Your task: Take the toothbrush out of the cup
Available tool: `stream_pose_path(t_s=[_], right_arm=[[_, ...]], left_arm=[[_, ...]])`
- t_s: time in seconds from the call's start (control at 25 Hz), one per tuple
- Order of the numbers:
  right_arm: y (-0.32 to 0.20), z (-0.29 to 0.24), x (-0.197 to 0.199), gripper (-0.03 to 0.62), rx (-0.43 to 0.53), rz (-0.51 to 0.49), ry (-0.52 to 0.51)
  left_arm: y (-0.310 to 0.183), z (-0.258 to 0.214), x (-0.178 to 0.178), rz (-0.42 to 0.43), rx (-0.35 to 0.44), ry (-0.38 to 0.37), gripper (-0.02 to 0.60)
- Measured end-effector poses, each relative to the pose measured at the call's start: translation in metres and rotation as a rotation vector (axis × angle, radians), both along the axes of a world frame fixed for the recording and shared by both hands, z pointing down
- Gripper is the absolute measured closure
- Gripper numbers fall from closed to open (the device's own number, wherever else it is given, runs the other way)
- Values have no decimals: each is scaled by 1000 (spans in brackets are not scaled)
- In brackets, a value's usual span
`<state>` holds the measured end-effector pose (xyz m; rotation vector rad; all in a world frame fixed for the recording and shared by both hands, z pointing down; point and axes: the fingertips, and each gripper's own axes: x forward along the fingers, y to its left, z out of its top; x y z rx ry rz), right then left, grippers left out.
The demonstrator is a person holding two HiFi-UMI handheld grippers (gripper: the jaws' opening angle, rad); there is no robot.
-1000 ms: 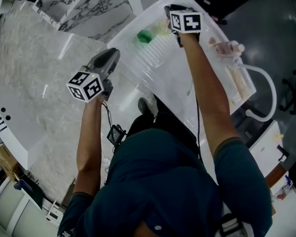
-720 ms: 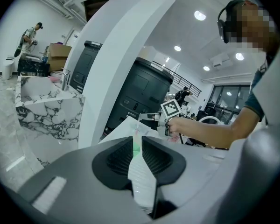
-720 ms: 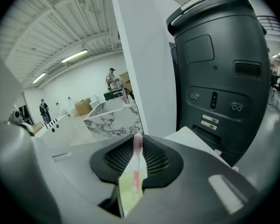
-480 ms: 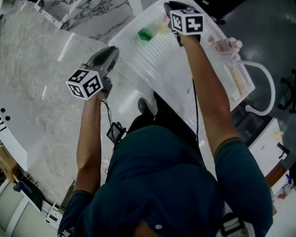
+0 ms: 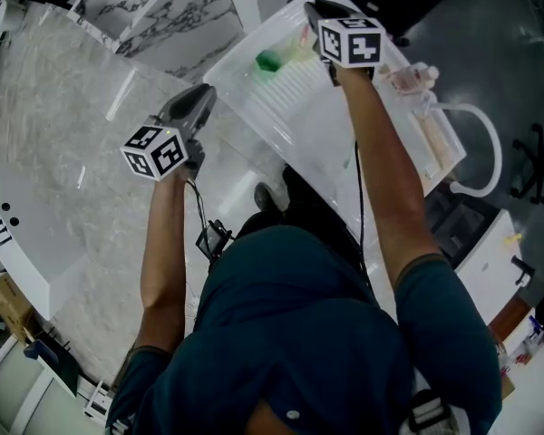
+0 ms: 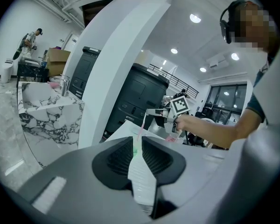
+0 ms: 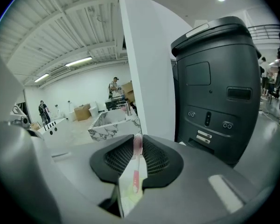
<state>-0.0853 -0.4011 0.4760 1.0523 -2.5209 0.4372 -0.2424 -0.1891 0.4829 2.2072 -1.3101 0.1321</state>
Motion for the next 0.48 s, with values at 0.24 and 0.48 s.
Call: stream_pose_path(t_s=[0.24,0.48], right_arm=[[15,-21,12,525,31,21,0],[32,-36,27,523,42,41,-3]], left_arm=[[8,-9,-5,4,16,-4,526],[14,-16,-11,13,30,-7,526]])
